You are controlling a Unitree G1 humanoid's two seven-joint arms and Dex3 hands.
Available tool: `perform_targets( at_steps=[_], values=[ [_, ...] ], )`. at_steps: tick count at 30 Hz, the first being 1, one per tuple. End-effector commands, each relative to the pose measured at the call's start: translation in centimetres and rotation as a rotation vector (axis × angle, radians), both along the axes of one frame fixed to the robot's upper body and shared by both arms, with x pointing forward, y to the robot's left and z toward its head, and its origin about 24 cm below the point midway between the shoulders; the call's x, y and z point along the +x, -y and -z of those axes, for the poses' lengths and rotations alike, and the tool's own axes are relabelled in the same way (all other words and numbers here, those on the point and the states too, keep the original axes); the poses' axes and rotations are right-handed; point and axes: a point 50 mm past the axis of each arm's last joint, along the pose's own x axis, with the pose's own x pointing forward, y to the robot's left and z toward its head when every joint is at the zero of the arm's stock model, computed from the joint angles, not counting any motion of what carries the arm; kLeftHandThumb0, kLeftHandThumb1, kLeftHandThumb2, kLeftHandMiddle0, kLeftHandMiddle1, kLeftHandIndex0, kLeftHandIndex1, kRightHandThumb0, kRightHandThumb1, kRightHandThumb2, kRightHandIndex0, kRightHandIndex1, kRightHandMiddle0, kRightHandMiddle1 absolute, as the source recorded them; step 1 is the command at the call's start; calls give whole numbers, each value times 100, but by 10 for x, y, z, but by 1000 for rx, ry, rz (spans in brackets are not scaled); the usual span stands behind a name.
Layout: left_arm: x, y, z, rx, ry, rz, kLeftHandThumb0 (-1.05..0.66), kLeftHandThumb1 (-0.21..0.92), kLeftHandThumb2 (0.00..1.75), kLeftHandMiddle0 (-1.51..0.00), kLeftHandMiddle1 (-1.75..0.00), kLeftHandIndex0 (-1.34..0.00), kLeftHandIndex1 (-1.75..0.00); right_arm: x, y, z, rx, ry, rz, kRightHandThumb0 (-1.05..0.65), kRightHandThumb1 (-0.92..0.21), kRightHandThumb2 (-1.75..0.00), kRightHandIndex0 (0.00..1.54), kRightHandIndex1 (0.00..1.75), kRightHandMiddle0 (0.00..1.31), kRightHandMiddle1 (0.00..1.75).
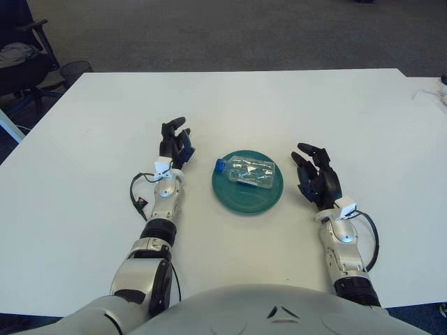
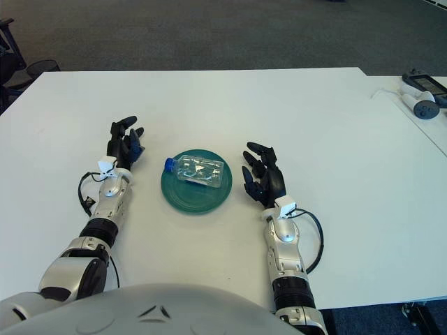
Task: Put the bottle into the plate.
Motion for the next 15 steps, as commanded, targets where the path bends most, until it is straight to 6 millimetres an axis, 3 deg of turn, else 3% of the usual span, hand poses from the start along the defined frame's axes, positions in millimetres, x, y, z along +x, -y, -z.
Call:
perform_targets(
  at_steps=[1, 15],
  values=[
    [-2, -2, 1, 22, -13, 8, -72, 92, 91, -35, -70, -12, -121, -31, 2, 44, 12, -263, 19, -67, -92, -52, 35, 17, 0, 90],
    [-7, -3, 9, 103, -61, 32, -64, 92, 84, -36, -63, -13, -119, -30, 2, 43, 20, -260, 21, -65, -92, -51, 36, 17, 0, 90]
  ],
)
